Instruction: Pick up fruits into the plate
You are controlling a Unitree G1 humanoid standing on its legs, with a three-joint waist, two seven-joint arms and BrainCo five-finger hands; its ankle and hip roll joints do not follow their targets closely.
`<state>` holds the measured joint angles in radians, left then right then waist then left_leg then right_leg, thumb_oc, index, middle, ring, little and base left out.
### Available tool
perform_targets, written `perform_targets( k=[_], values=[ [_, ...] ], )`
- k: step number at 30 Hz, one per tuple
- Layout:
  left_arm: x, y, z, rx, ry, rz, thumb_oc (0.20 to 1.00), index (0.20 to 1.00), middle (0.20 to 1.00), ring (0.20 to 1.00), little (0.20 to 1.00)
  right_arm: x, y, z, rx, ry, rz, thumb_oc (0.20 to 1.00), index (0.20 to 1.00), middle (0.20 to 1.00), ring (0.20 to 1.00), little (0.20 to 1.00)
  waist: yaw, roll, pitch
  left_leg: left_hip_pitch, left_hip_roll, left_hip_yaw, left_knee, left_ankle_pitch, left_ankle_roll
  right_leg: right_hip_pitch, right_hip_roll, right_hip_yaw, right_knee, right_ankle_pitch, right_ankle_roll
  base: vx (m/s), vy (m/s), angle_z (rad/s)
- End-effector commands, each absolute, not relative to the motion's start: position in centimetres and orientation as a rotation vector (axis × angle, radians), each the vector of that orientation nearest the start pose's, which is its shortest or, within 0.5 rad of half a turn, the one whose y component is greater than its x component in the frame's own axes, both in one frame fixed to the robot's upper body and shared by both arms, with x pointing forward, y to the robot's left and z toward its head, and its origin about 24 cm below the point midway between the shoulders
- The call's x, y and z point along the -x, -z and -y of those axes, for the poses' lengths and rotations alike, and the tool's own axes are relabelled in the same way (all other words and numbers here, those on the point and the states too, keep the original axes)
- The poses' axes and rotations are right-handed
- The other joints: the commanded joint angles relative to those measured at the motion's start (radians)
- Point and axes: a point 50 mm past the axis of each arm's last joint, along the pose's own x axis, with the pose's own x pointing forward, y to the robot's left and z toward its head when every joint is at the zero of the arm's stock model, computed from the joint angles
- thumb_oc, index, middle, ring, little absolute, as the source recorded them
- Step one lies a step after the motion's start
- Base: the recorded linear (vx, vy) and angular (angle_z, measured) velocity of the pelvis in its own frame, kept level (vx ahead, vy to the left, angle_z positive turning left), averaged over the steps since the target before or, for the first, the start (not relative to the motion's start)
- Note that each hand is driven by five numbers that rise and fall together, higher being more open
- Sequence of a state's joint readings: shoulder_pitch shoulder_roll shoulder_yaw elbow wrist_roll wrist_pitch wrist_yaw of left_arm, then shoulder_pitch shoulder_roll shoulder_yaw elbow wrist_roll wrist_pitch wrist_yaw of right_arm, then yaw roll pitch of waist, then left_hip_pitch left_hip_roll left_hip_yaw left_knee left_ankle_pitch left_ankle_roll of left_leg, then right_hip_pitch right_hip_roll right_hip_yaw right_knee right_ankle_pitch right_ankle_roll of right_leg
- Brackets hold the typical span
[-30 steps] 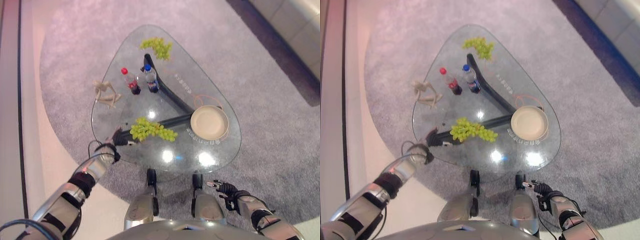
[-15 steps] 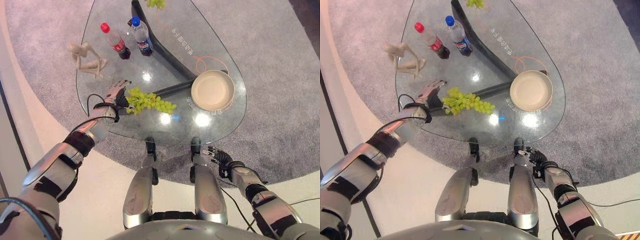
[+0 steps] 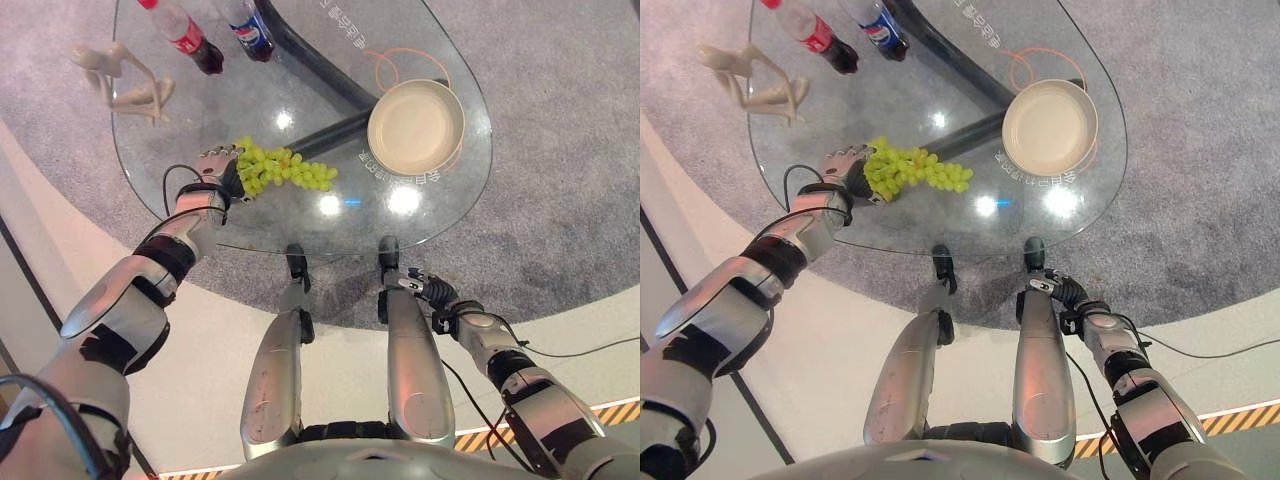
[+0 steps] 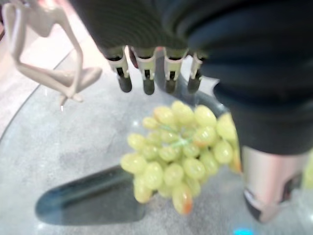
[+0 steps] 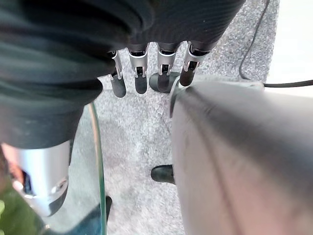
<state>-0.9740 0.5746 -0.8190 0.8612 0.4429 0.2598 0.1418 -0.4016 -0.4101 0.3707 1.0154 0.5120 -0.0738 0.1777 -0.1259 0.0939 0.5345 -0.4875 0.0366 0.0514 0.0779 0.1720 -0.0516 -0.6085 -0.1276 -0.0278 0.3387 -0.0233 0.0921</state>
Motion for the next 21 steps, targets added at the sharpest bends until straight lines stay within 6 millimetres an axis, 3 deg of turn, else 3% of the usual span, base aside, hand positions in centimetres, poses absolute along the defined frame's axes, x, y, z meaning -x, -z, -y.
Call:
perform_targets(
  k=[1,12,21],
  values=[
    [-40.3,-14.9,-21.8,-1.609,-0.129,-0.090,1.000,1.000,1.000,1.000,1.000,-27.0,6.0,21.2,0.067,-0.190,-0.572,1.000,1.000,1.000,1.000,1.000,-0.005,-0.071,-0.015,-0.029,-0.088,-0.009,0.150,-0.152,0.052,0.001,0.089,0.003,-0.050,0.078,-0.028,0.00,-0.018,-0.05],
    [-40.6,-15.9,-21.6,-1.652,-0.218,-0.046,1.000,1.000,1.000,1.000,1.000,-27.5,5.4,20.6,0.030,-0.211,-0.522,1.000,1.000,1.000,1.000,1.000,-0.015,-0.083,-0.015,-0.085,-0.085,-0.009,0.158,-0.145,0.046,-0.053,0.104,0.013,-0.046,0.086,-0.028,0.00,-0.004,-0.03],
    [-40.4,-16.9,-23.0,-1.669,-0.392,-0.028,1.000,1.000,1.000,1.000,1.000,-27.5,5.2,20.4,0.008,-0.184,-0.504,1.000,1.000,1.000,1.000,1.000,-0.021,-0.104,-0.015,-0.140,-0.086,-0.015,0.194,-0.153,0.045,-0.101,0.118,0.022,-0.030,0.086,-0.029,0.03,0.011,-0.04]
  ],
)
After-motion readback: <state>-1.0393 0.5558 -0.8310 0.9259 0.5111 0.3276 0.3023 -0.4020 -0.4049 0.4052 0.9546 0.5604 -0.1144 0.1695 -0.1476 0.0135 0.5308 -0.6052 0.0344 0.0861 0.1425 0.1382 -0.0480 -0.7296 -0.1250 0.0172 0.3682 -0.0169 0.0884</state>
